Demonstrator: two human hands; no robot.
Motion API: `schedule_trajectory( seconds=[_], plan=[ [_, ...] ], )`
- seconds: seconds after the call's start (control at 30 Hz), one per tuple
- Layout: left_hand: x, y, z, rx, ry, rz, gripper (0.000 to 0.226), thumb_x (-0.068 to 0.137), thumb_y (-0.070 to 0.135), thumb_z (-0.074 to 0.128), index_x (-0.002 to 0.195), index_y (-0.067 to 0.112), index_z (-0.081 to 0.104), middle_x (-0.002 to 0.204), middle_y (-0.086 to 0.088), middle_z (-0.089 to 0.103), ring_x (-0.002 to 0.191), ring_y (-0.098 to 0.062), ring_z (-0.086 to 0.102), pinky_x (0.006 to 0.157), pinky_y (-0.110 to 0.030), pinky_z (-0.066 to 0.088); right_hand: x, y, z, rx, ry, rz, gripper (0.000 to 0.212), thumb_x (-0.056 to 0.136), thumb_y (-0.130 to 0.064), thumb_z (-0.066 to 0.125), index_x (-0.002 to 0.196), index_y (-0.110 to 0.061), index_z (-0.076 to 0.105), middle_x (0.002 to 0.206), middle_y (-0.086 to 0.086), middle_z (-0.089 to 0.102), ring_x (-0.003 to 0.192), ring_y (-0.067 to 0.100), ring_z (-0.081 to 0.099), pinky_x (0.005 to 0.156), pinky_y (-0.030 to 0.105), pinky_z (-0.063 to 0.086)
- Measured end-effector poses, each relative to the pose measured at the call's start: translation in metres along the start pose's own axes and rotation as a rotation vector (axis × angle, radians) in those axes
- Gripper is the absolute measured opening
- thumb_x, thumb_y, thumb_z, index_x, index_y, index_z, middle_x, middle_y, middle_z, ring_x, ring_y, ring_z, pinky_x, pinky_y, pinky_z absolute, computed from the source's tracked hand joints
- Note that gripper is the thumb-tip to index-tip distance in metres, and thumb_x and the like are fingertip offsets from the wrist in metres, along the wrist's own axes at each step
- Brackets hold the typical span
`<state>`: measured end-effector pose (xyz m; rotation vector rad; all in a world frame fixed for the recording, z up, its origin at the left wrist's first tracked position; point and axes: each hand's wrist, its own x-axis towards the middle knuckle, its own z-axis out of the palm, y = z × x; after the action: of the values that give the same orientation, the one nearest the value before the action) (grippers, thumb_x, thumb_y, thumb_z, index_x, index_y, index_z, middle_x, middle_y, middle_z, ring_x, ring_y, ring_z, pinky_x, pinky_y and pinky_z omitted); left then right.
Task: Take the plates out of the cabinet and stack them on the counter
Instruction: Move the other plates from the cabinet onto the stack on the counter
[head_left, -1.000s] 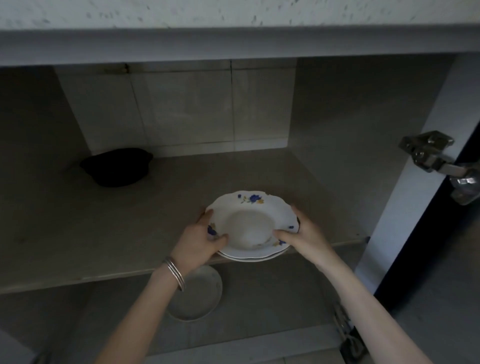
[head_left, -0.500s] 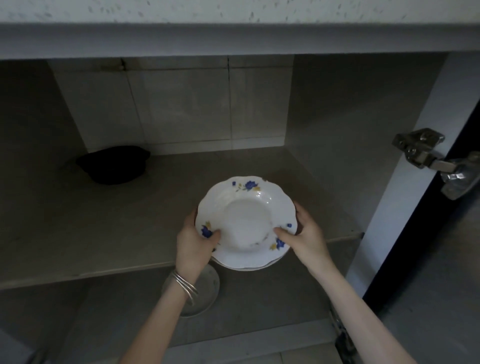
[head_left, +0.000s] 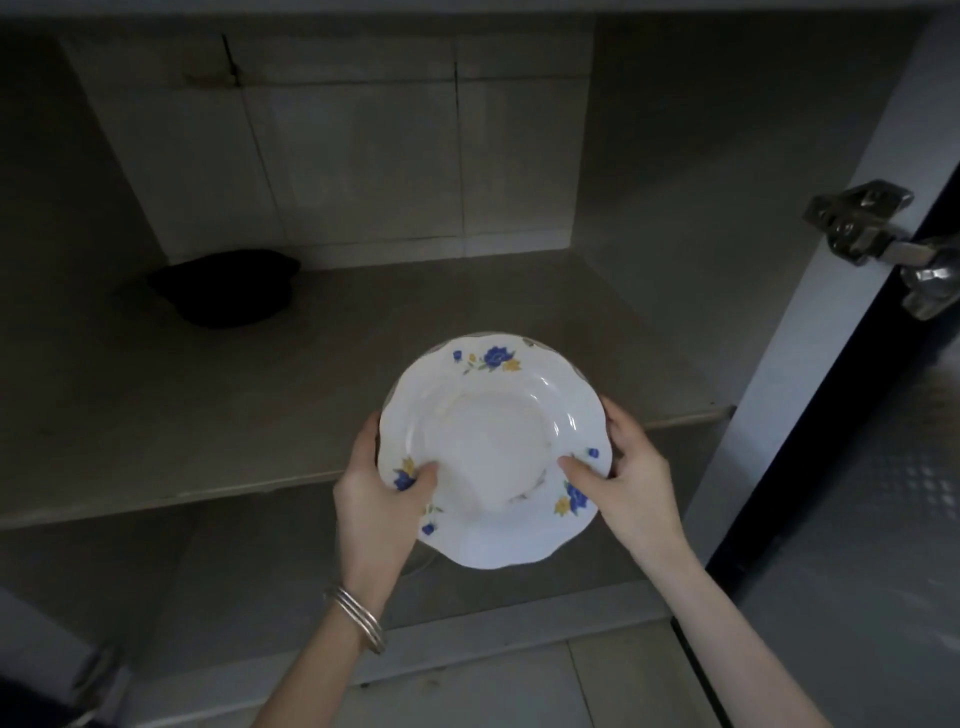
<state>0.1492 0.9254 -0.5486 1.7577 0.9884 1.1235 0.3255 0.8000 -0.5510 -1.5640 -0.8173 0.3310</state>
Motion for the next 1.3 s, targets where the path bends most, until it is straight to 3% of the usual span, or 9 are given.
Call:
schedule_trajectory(
  seconds=[0.13,0.3,0.37,0.43,0.63,0.77,0.97,1.13,1.3],
  plan=[
    [-0.011,0.005,-0.013,-0.029,0.014,-0.031,0.062,0.077,0.001,0.073,0.132,0.018,0.050,0.101,0.007,0.064,0.086,0.006,0.059,0.068,-0.010,0.054,-0.018,-0.008,0.004,0.032,0.038,0.047,0.060,0.074,-0.002,0.073,0.121,-0.030,0.049,0.101,-0.021,0.065,0.092,-0.001,0.065,0.074,0.022,0.057],
    [-0.020,0.040,-0.039,0.027,-0.017,-0.152,0.064,0.075,0.004,0.075,0.132,0.016,0.050,0.093,0.014,0.061,0.081,0.006,0.058,0.057,-0.006,0.052,-0.035,-0.046,0.001,0.045,0.057,0.162,0.058,0.074,0.000,0.073,0.124,-0.021,0.053,0.098,-0.020,0.070,0.089,0.001,0.066,0.073,0.023,0.057],
    [-0.025,0.061,-0.051,0.046,-0.028,-0.206,0.065,0.075,0.004,0.076,0.133,0.017,0.049,0.091,0.019,0.059,0.080,0.006,0.057,0.058,-0.010,0.050,-0.044,-0.070,-0.004,0.041,0.052,0.216,0.058,0.074,0.000,0.072,0.124,-0.022,0.053,0.101,-0.016,0.069,0.089,0.002,0.067,0.070,0.021,0.056],
    [-0.033,0.082,-0.064,0.077,-0.041,-0.256,0.065,0.074,0.004,0.077,0.132,0.016,0.050,0.093,0.013,0.061,0.079,0.006,0.056,0.062,-0.017,0.048,-0.055,-0.096,-0.009,0.019,0.060,0.256,0.056,0.074,-0.001,0.072,0.121,-0.026,0.054,0.100,-0.017,0.068,0.089,0.001,0.066,0.069,0.018,0.055],
    [-0.051,0.163,-0.103,0.189,-0.105,-0.375,0.059,0.073,0.004,0.077,0.127,0.010,0.053,0.097,0.004,0.059,0.072,0.000,0.053,0.057,-0.013,0.041,-0.085,-0.180,-0.028,-0.047,0.080,0.399,0.051,0.074,0.001,0.072,0.108,-0.032,0.054,0.092,-0.025,0.065,0.083,-0.007,0.065,0.067,0.009,0.049],
    [-0.052,0.225,-0.127,0.212,-0.155,-0.438,0.059,0.074,0.004,0.078,0.127,0.009,0.053,0.100,0.002,0.060,0.080,-0.015,0.058,0.064,-0.022,0.046,-0.095,-0.243,-0.045,-0.080,0.097,0.501,0.049,0.074,0.000,0.072,0.109,-0.028,0.053,0.093,-0.022,0.064,0.080,-0.012,0.063,0.066,0.006,0.048],
    [-0.041,0.324,-0.162,0.240,-0.224,-0.472,0.056,0.075,0.002,0.076,0.126,0.006,0.052,0.102,0.002,0.058,0.084,-0.013,0.056,0.059,-0.006,0.039,-0.093,-0.346,-0.071,-0.164,0.057,0.602,0.055,0.074,-0.004,0.073,0.124,-0.012,0.051,0.094,-0.014,0.062,0.074,-0.019,0.058,0.063,0.003,0.045],
    [-0.022,0.392,-0.188,0.249,-0.273,-0.515,0.055,0.075,0.000,0.075,0.125,0.004,0.051,0.104,0.000,0.058,0.085,-0.012,0.055,0.057,-0.001,0.042,-0.082,-0.425,-0.088,-0.247,-0.001,0.627,0.057,0.073,-0.007,0.074,0.124,-0.010,0.049,0.092,-0.007,0.061,0.073,-0.008,0.058,0.056,0.004,0.045],
    [-0.008,0.436,-0.207,0.255,-0.269,-0.534,0.051,0.076,0.004,0.076,0.124,0.006,0.057,0.109,-0.008,0.067,0.086,-0.014,0.059,0.063,-0.011,0.041,-0.071,-0.483,-0.097,-0.277,-0.012,0.603,0.056,0.074,-0.011,0.075,0.123,-0.007,0.048,0.095,-0.005,0.060,0.074,-0.001,0.058,0.056,0.005,0.047]
  ],
)
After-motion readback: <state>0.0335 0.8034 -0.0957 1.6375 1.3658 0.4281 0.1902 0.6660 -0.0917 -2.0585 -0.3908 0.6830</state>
